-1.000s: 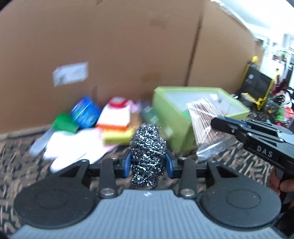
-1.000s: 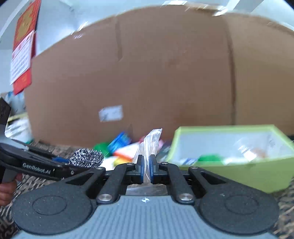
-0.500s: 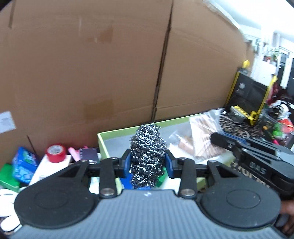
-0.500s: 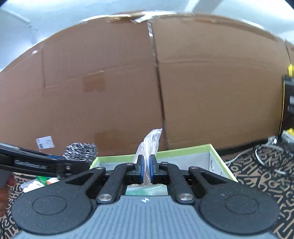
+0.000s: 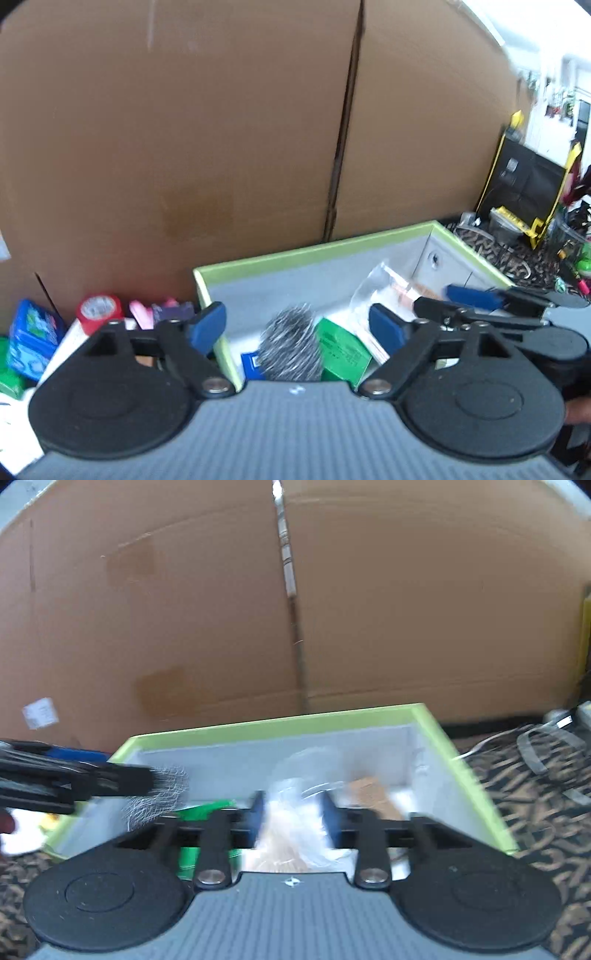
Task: Organize objects
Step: 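Carry the scrubber and bag of sticks into the lime-green box and open both tools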
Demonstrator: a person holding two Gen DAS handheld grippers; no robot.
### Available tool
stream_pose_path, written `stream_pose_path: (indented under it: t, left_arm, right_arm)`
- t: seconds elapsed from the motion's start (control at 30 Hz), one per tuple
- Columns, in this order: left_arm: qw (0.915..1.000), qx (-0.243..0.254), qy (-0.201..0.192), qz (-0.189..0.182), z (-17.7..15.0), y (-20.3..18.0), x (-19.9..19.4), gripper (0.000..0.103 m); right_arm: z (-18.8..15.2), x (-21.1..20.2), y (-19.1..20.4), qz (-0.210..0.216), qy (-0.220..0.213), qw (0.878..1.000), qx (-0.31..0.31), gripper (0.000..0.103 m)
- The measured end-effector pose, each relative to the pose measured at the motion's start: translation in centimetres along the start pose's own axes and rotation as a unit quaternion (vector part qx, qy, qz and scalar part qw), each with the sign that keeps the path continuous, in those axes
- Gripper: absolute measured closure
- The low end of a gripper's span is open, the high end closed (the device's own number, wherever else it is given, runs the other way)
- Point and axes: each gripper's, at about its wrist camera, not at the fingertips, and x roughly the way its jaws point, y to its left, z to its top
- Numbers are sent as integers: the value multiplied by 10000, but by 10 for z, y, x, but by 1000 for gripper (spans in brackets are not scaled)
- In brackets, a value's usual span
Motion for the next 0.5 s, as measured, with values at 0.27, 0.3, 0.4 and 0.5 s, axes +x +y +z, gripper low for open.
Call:
stream_pose_path:
  t: [0.27, 0.3, 0.4, 0.5]
  left_arm:
    - [9992, -90, -356, -162, -6, 3, -53, 0]
    - [9990, -130, -395, -173, -9, 4, -61, 0]
    - [9985, -235, -486, -128, -19, 17, -92, 0]
    - [9976, -332, -603, -13, -35, 33, -120, 0]
  right_arm:
    - [0, -56, 14, 127, -552, 9983, 137, 22]
    - [-1, -61, 20, 178, -589, 9980, 114, 22]
    - [-5, -77, 38, 358, -724, 9967, 43, 18]
    - [-9, -89, 55, 507, -779, 9956, -123, 18]
